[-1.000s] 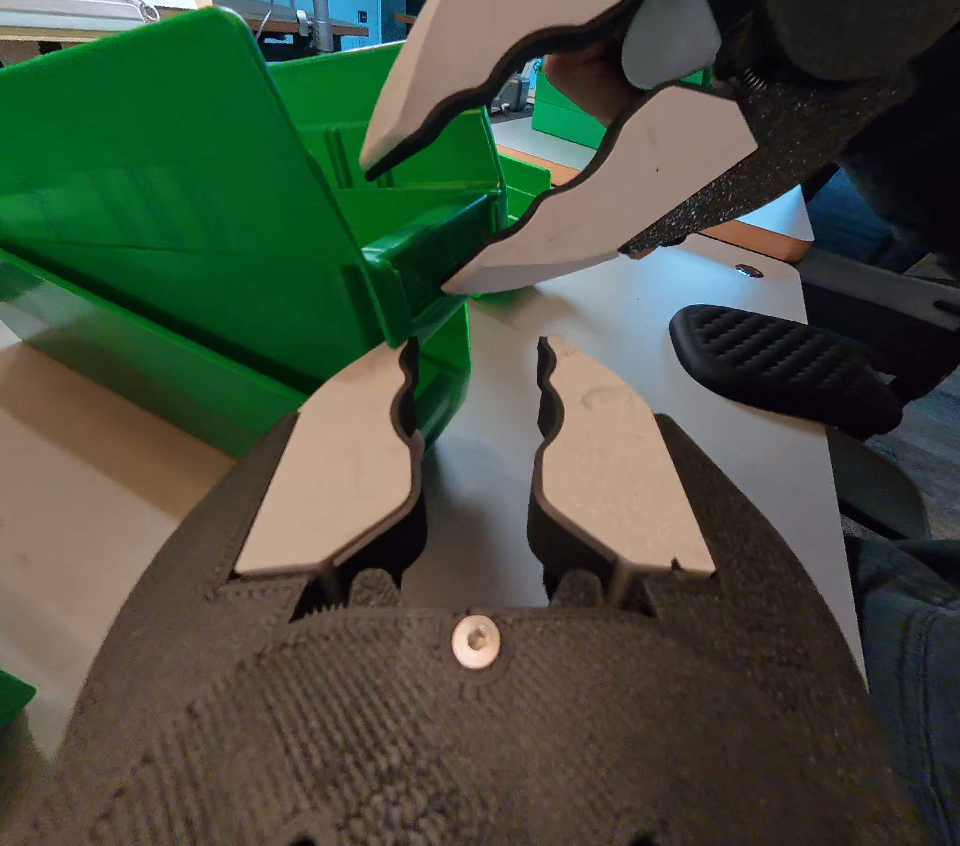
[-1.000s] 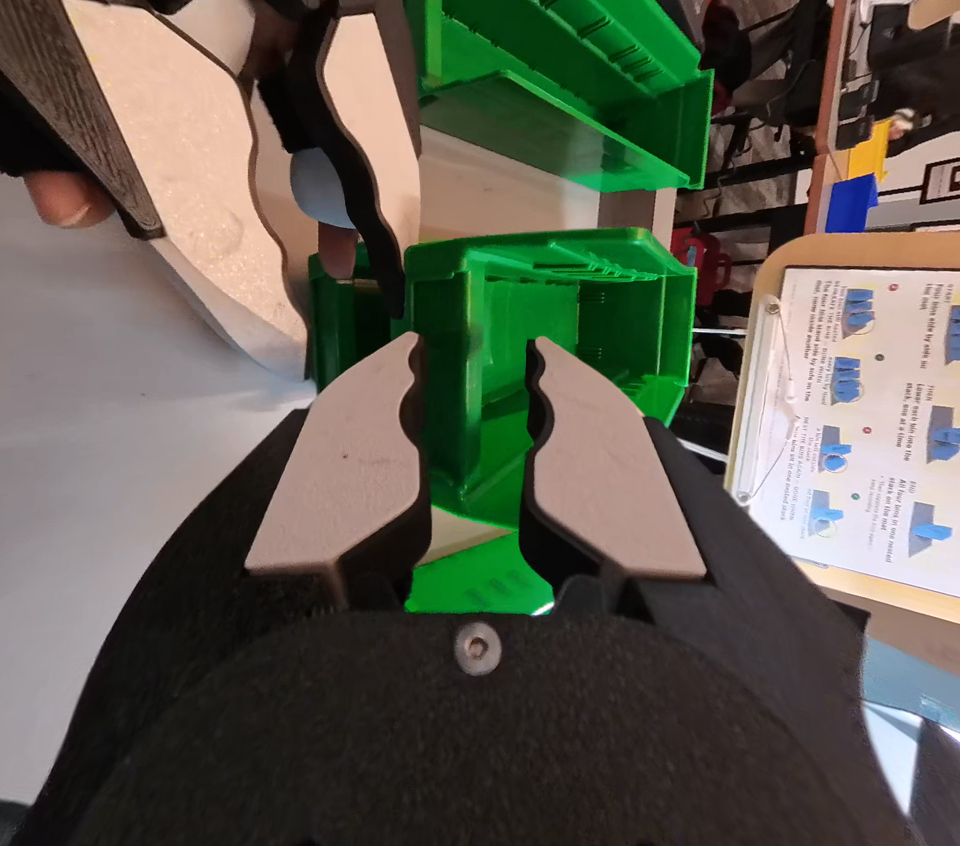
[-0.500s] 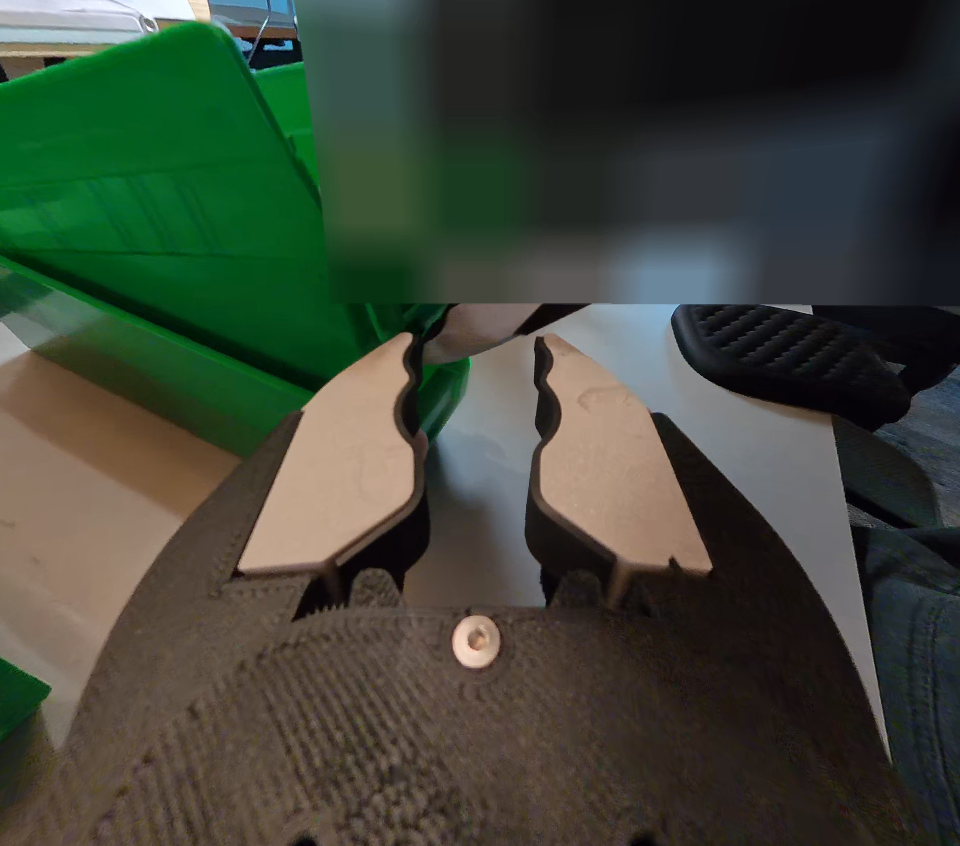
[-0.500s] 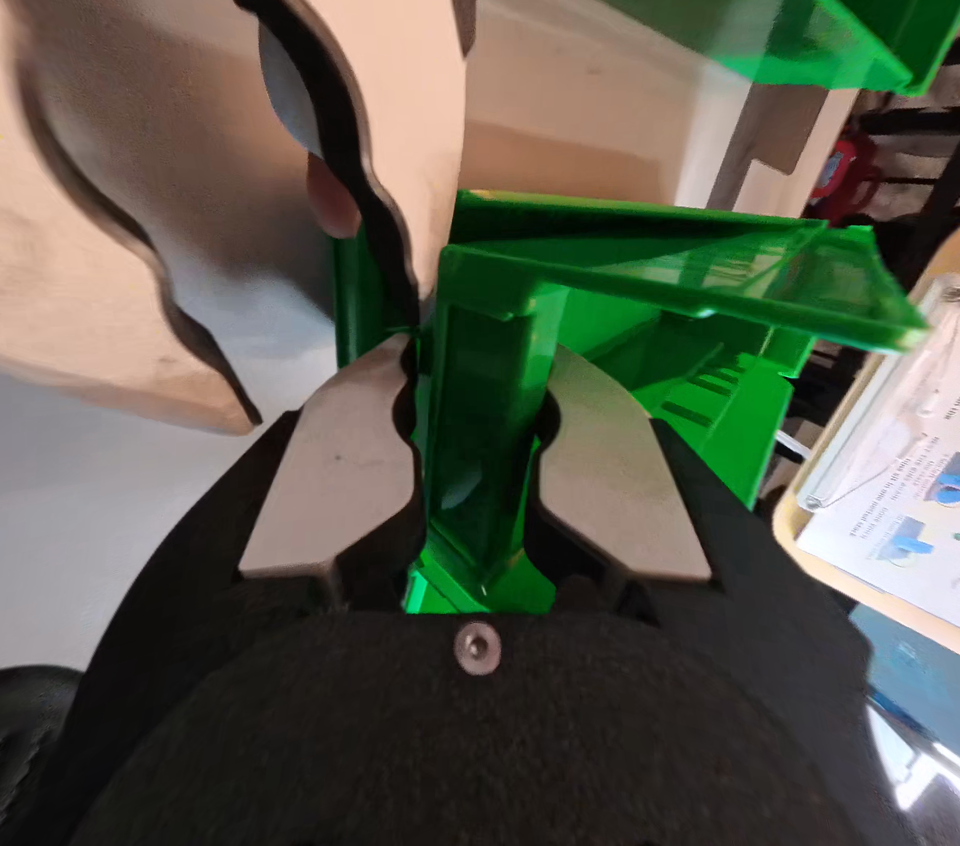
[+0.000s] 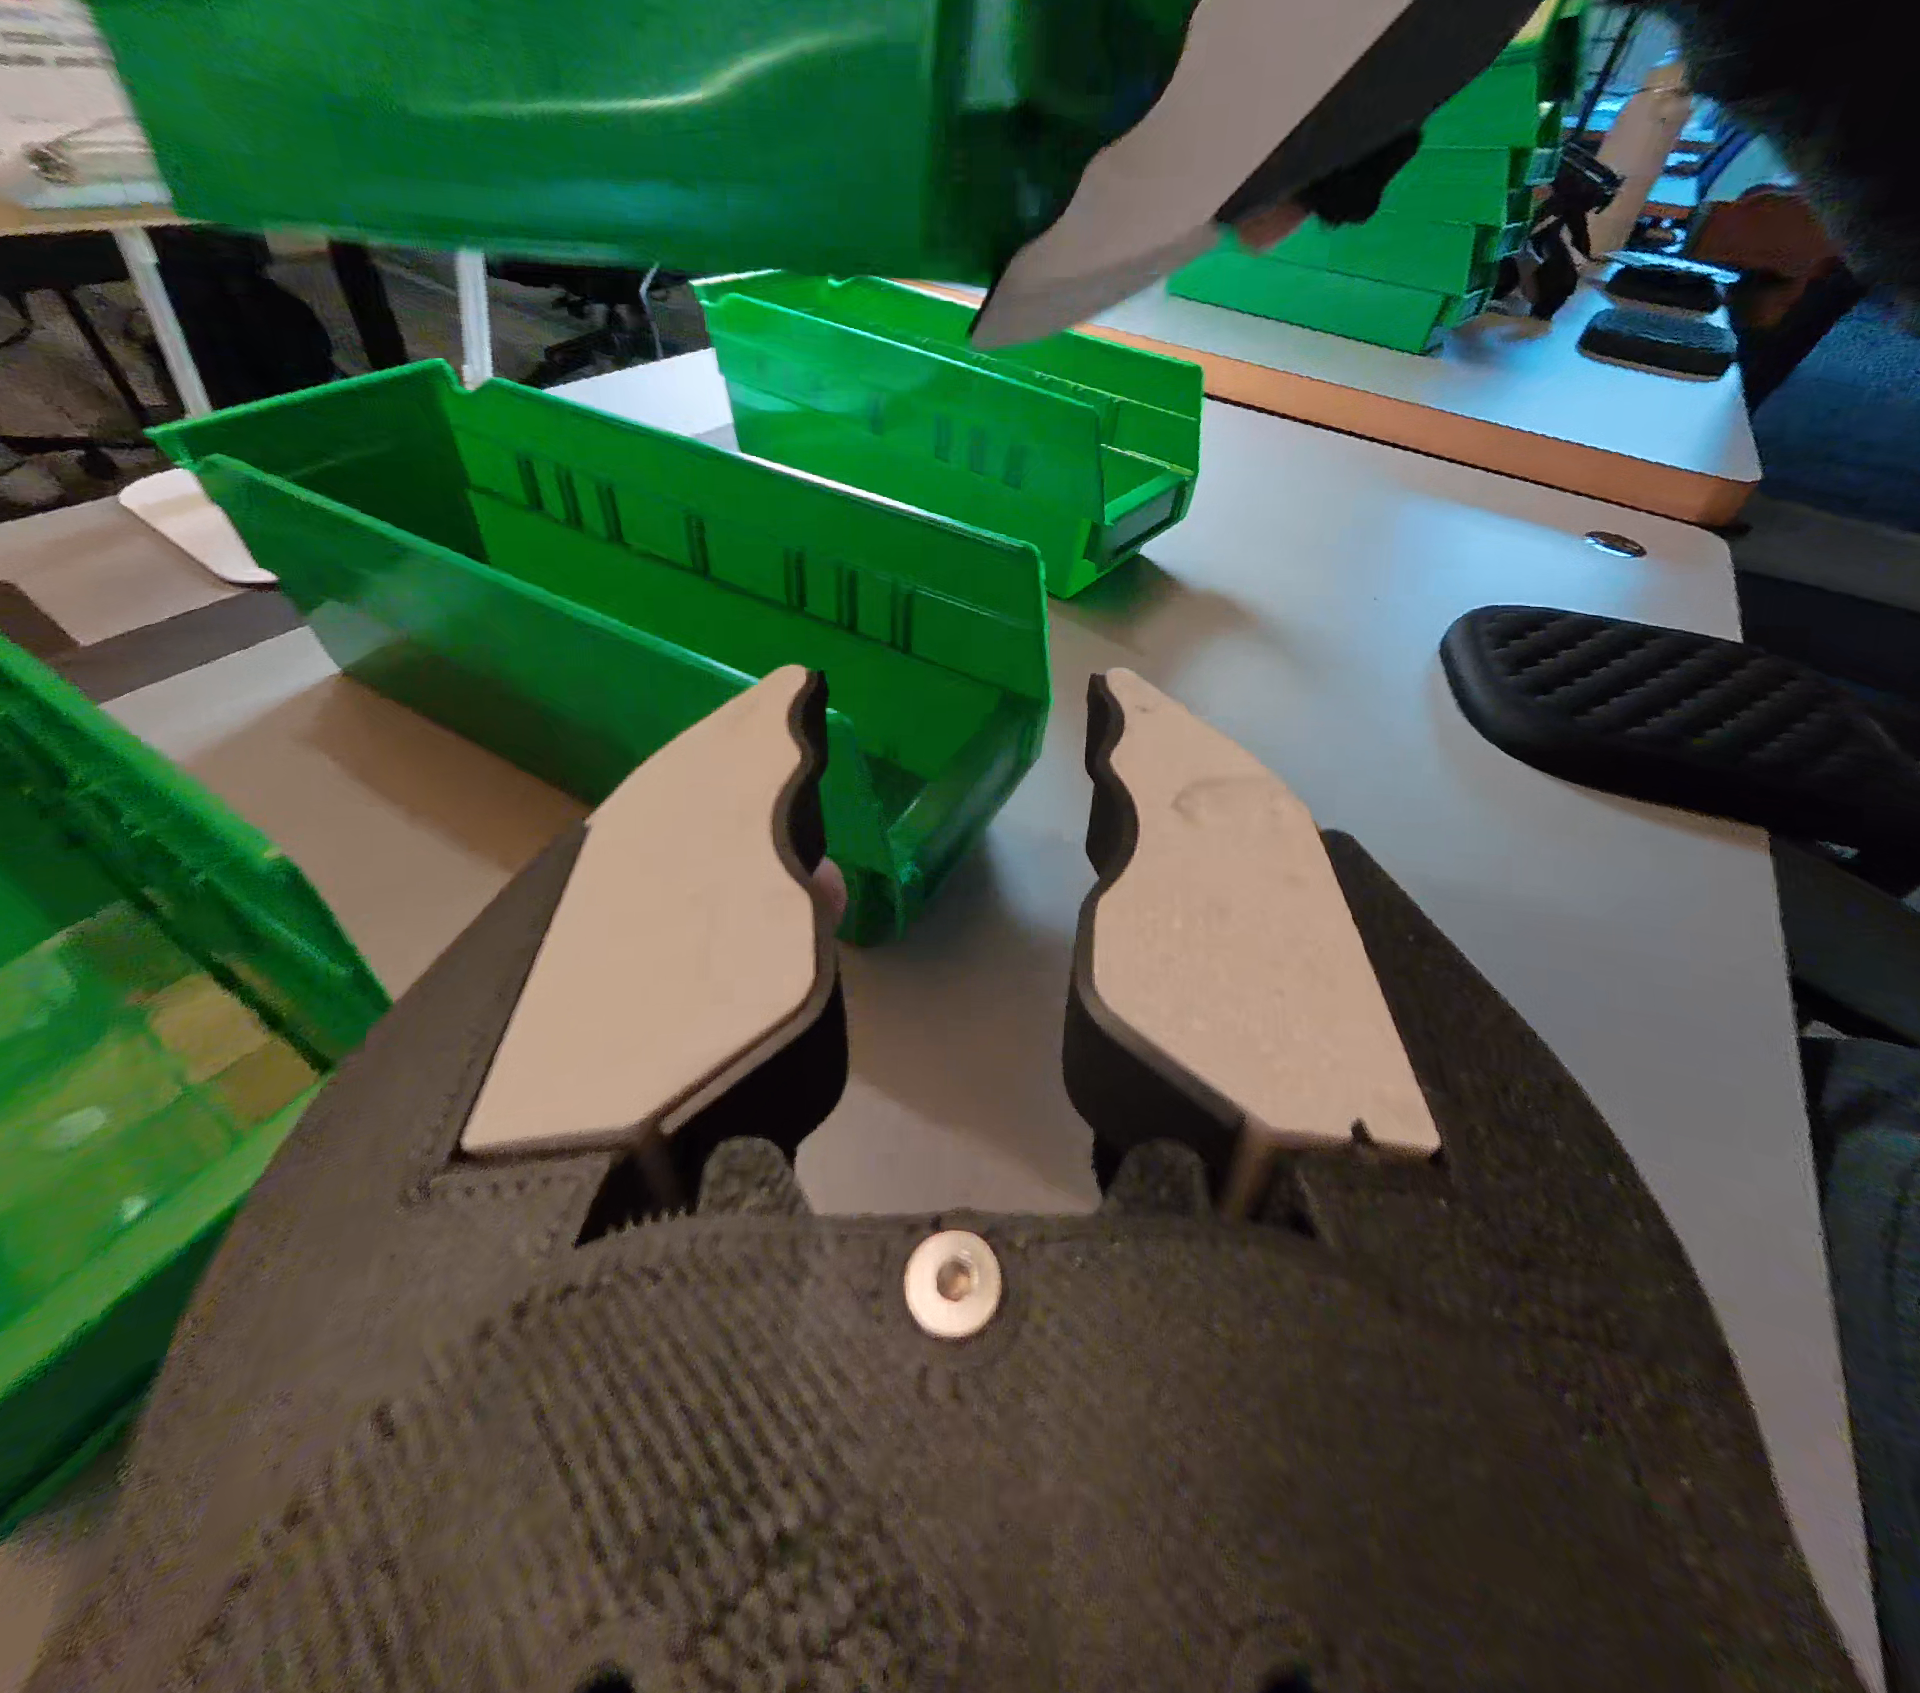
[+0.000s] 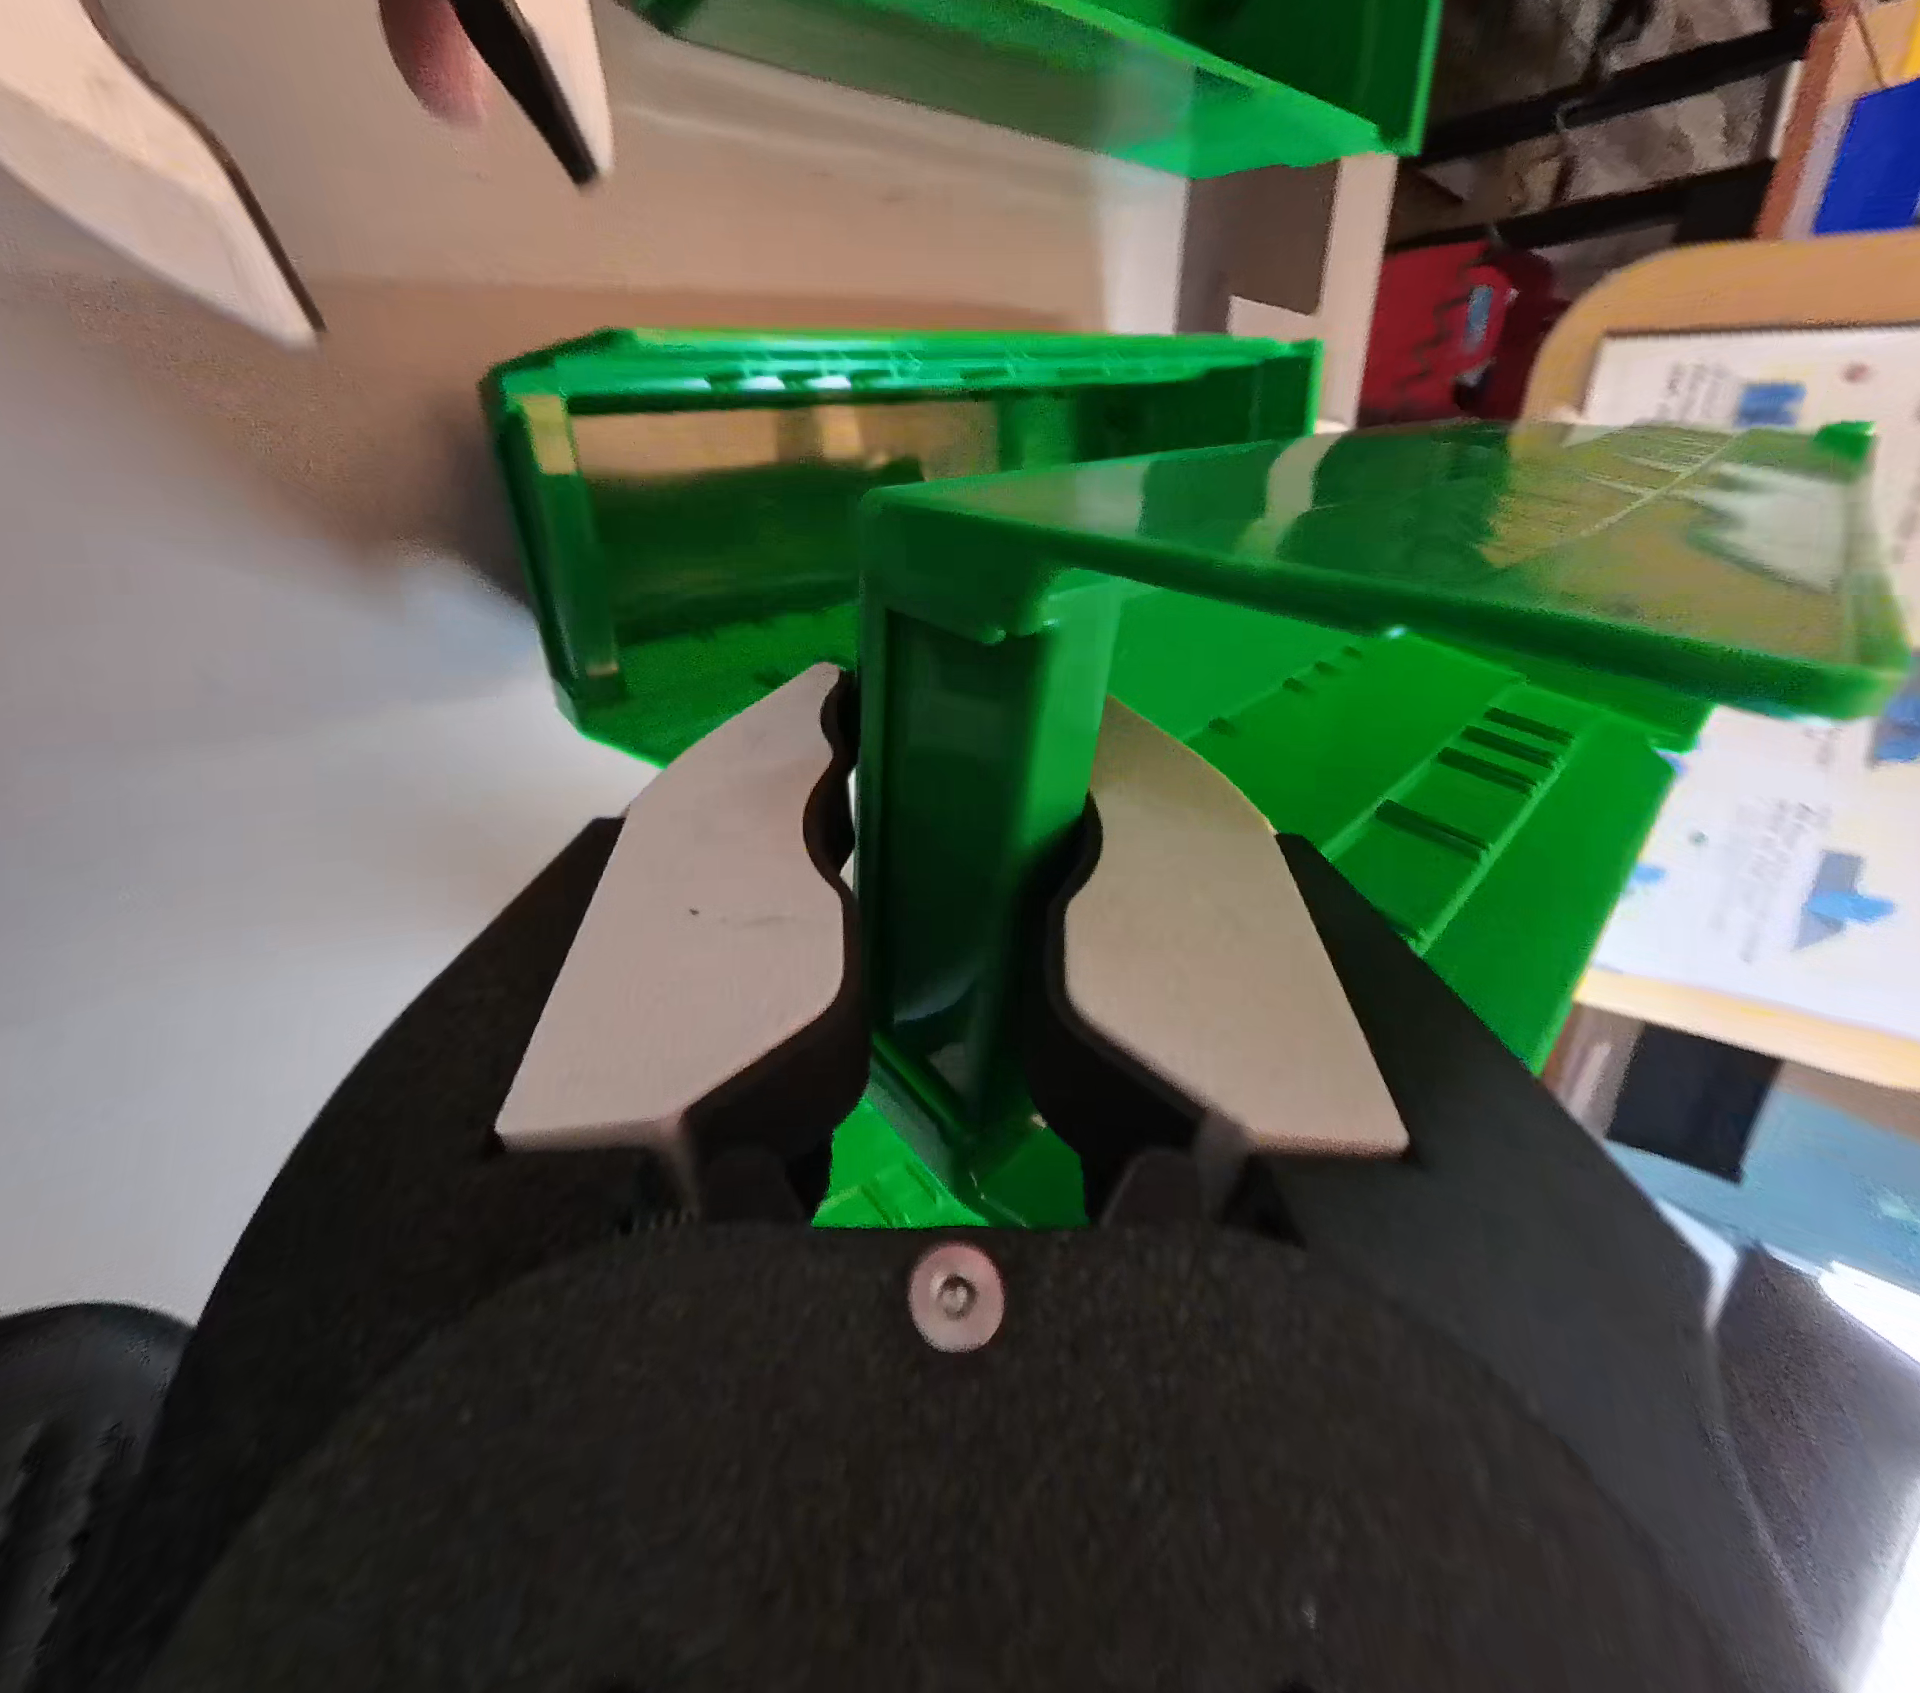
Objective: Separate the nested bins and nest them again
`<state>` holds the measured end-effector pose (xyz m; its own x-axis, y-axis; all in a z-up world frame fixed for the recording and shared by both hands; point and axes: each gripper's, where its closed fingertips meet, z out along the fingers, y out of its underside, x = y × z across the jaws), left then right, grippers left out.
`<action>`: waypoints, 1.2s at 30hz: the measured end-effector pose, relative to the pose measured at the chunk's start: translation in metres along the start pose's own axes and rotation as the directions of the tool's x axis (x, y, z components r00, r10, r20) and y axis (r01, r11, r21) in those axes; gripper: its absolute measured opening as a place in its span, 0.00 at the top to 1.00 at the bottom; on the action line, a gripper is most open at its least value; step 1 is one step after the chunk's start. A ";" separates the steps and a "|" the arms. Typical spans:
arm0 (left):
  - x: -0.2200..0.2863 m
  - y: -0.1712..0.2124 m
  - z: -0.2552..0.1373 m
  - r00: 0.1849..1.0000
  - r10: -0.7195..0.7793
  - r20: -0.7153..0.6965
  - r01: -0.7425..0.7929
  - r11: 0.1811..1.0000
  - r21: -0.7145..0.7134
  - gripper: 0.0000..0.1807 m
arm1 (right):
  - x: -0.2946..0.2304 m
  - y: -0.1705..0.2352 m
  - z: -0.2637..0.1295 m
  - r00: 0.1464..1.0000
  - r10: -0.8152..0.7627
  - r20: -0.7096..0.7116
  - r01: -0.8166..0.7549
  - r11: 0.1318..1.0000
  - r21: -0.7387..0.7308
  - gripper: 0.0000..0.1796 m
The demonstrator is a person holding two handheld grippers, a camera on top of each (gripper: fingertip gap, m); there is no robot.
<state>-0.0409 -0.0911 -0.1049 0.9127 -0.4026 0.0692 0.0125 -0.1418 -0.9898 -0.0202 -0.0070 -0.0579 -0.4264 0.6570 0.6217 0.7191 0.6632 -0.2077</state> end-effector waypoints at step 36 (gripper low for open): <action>-0.018 0.028 -0.003 0.960 0.254 0.118 -0.239 0.963 -0.122 0.78 | -0.086 0.096 0.054 0.984 0.156 -0.089 -0.151 0.987 0.061 0.72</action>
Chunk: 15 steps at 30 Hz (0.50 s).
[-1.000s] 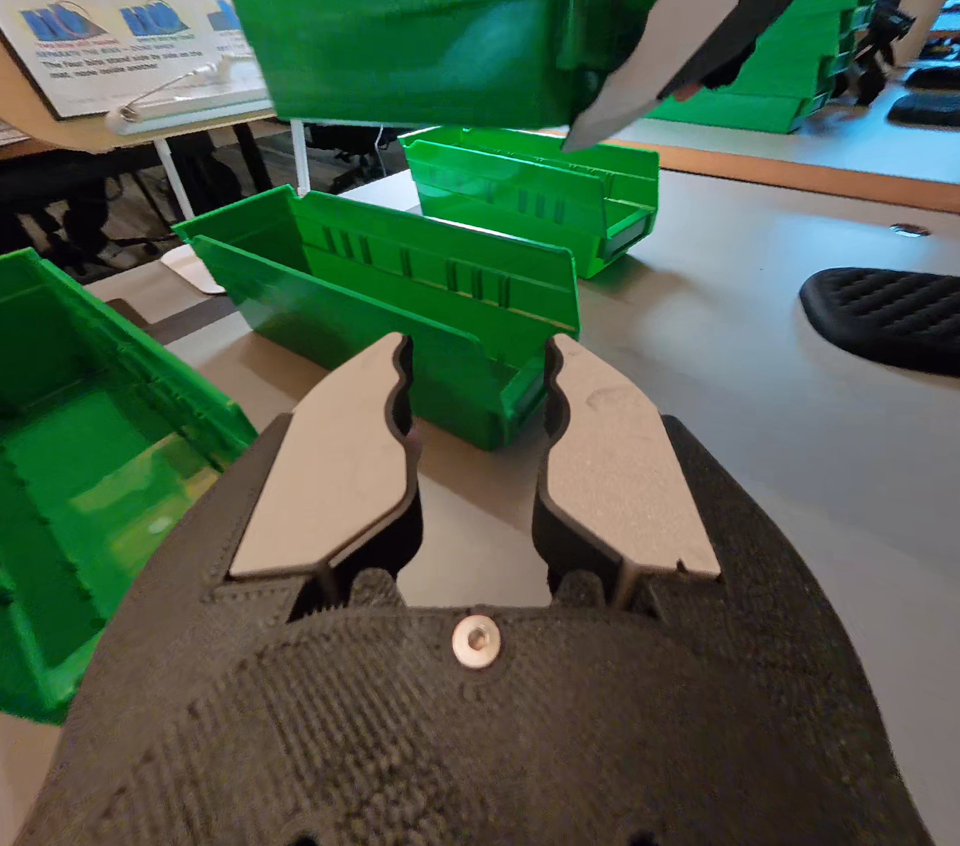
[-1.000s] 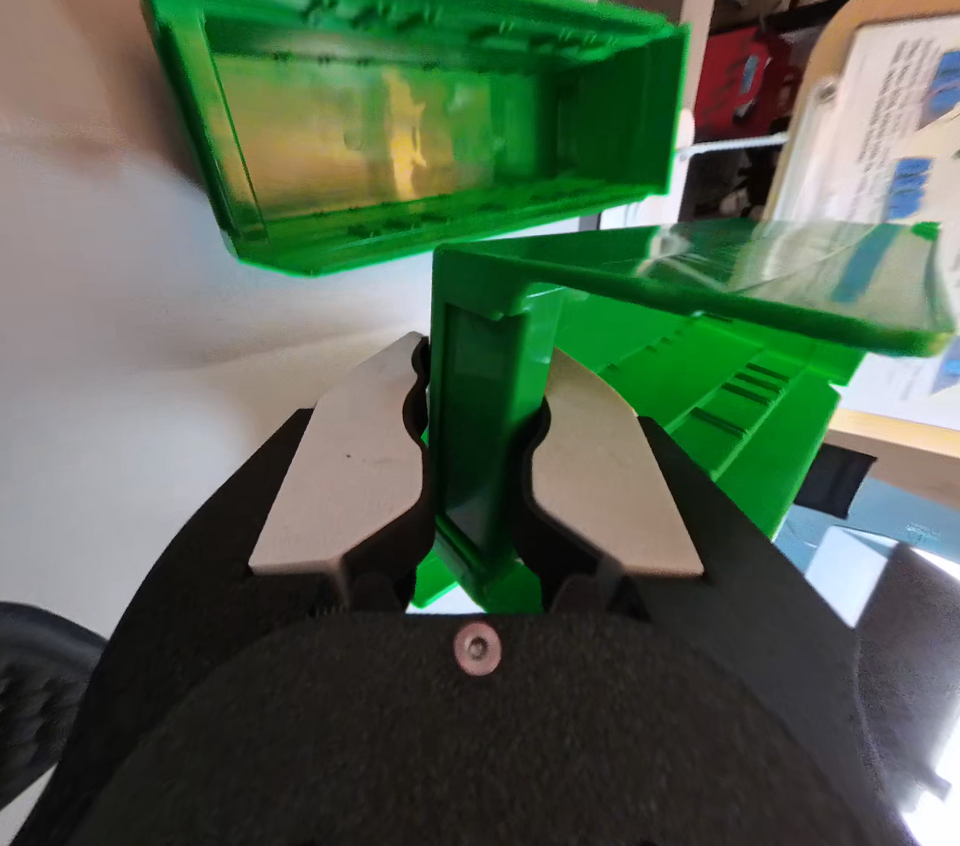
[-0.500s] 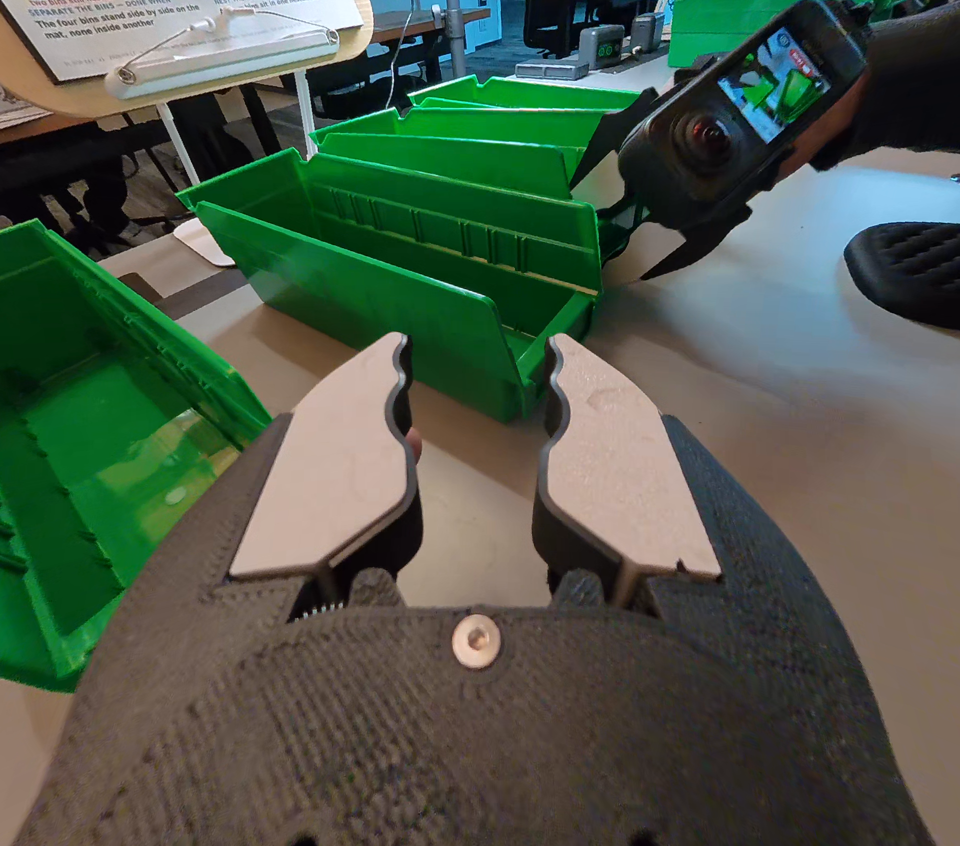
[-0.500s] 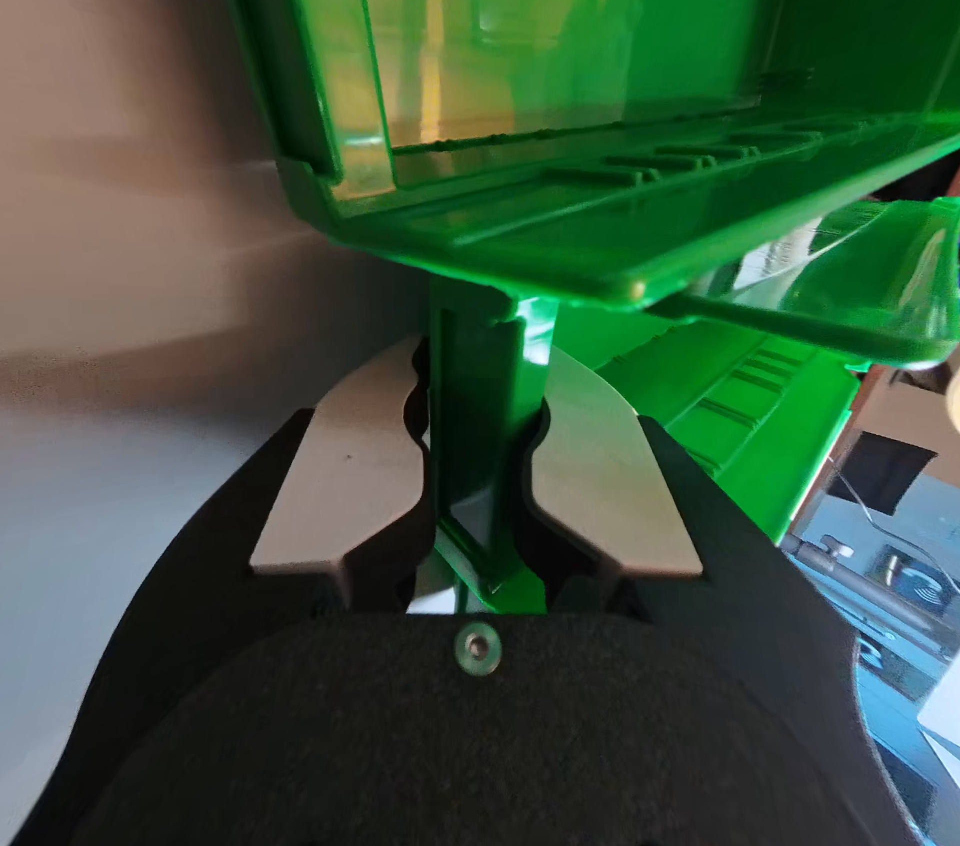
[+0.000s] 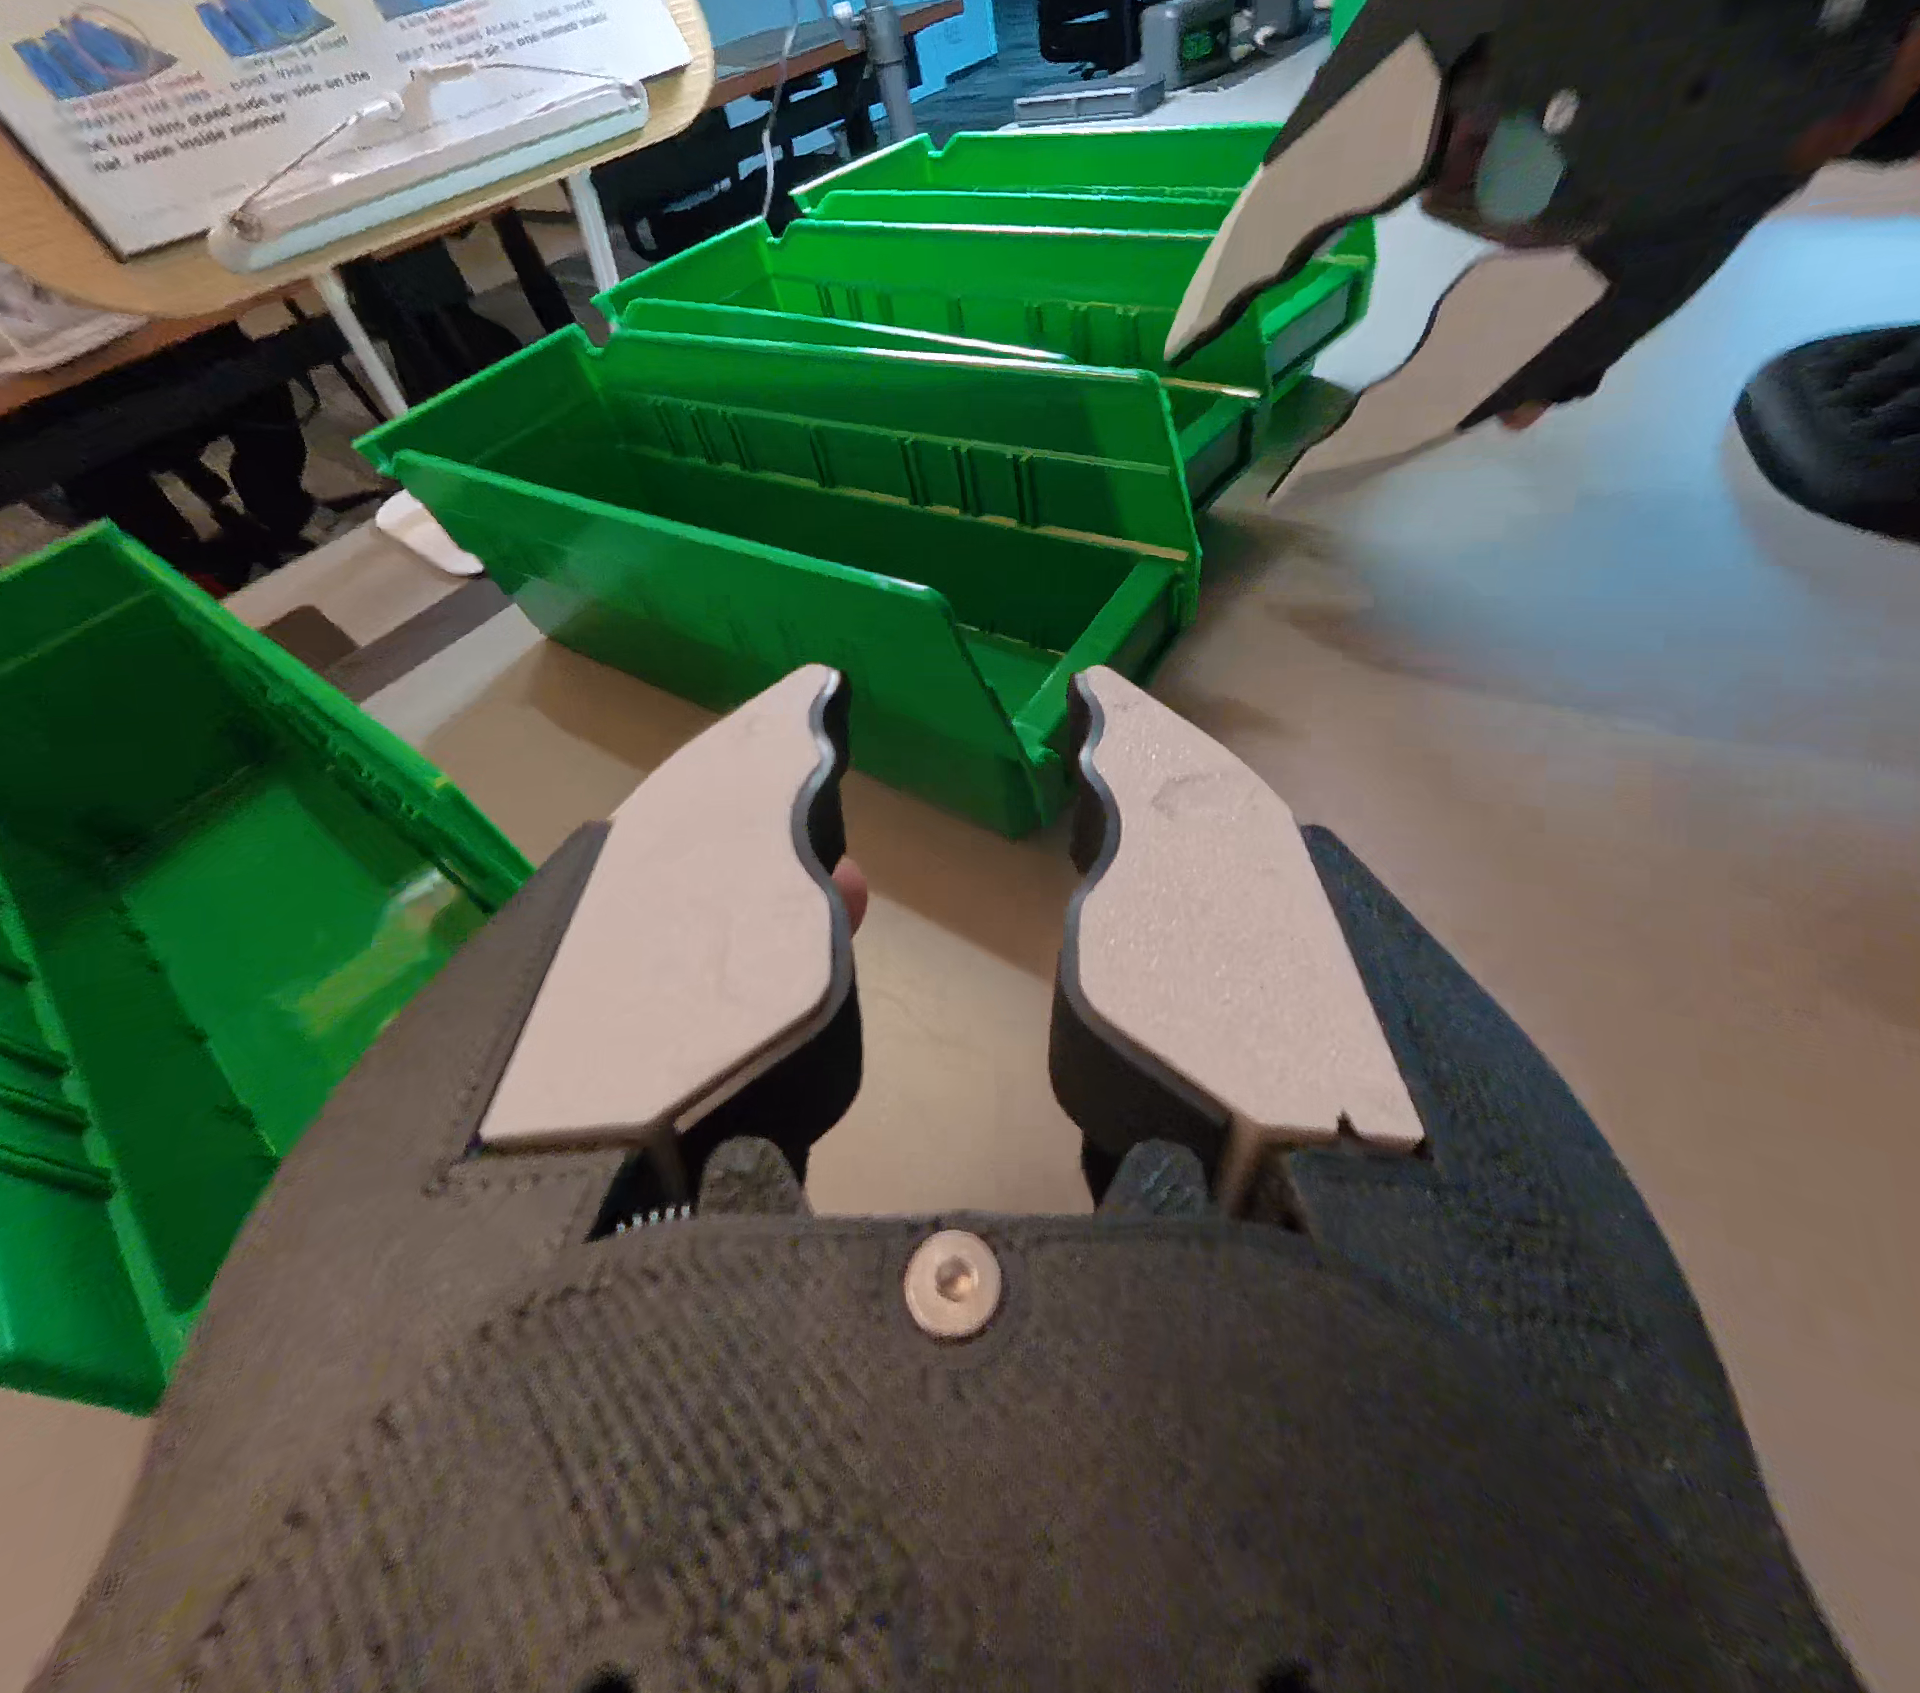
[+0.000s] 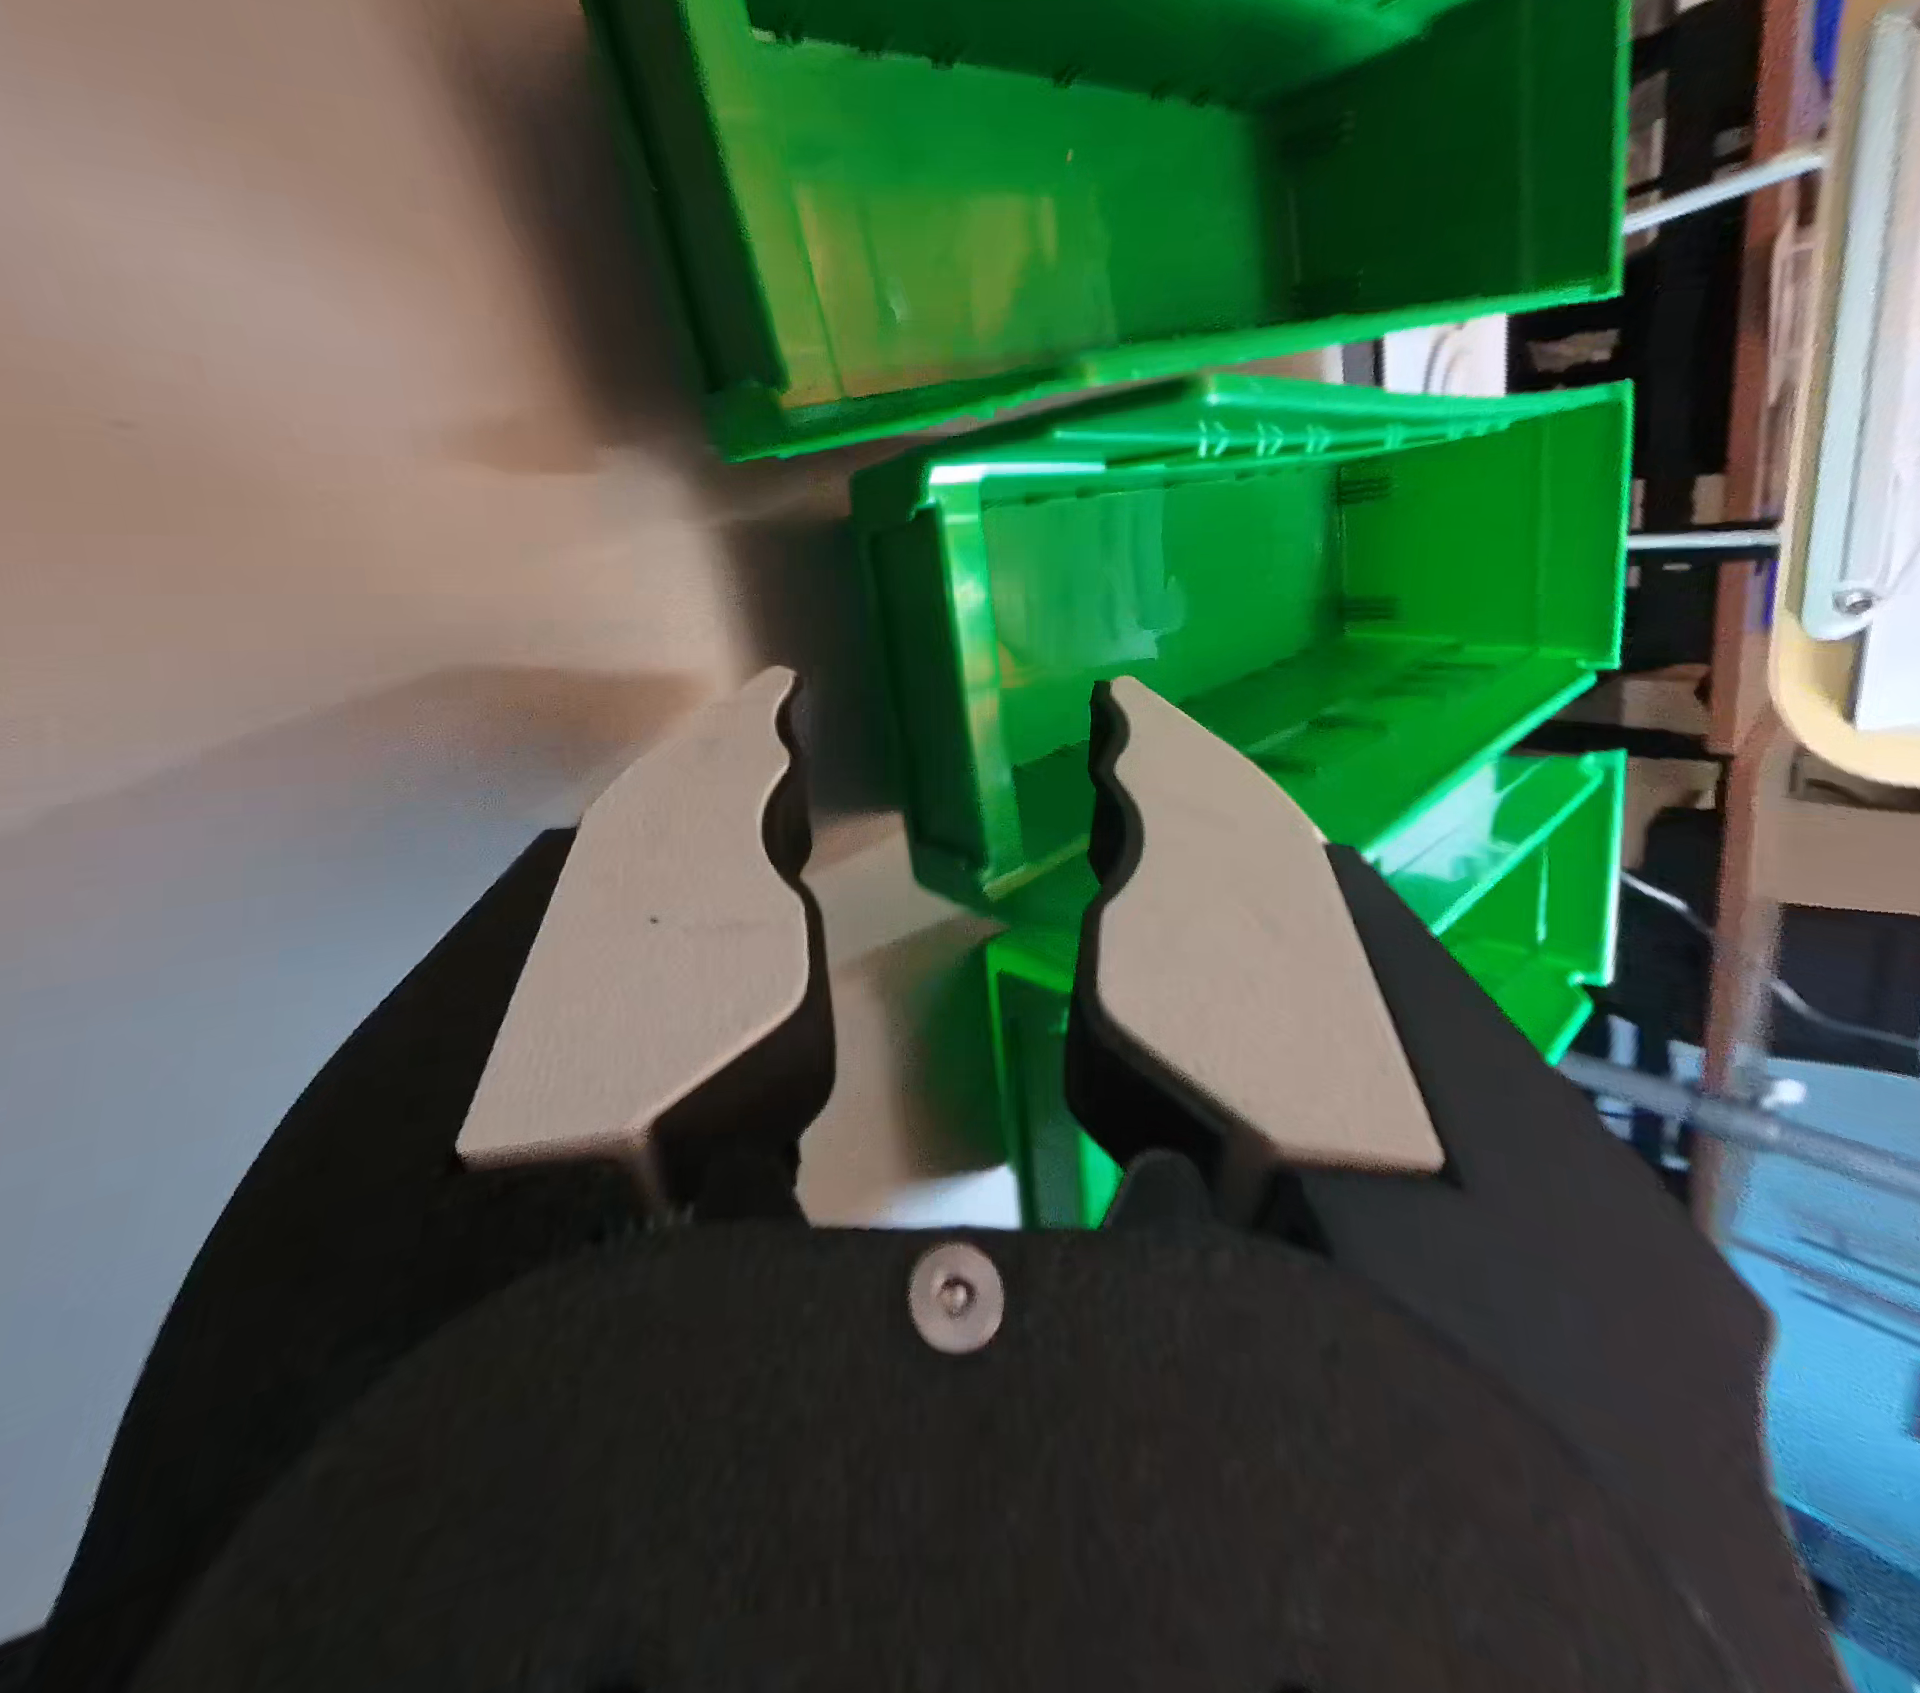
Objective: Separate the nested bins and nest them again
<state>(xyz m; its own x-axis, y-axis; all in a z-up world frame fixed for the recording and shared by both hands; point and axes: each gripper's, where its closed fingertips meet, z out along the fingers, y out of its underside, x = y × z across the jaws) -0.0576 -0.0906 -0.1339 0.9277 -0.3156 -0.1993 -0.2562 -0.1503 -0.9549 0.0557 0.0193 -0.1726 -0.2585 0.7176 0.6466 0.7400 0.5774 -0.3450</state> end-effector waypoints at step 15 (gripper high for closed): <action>0.048 0.033 0.084 0.761 0.641 -0.104 -0.619 0.668 -0.414 0.73 | -0.017 0.091 -0.093 0.782 0.623 0.025 -0.593 0.732 0.336 0.73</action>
<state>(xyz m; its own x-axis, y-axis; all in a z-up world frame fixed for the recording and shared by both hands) 0.0011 -0.0323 -0.1930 0.5137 -0.4335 -0.7404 -0.8573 -0.2931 -0.4232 0.1850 0.0241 -0.1518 0.2428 0.9307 0.2736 0.4863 0.1273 -0.8645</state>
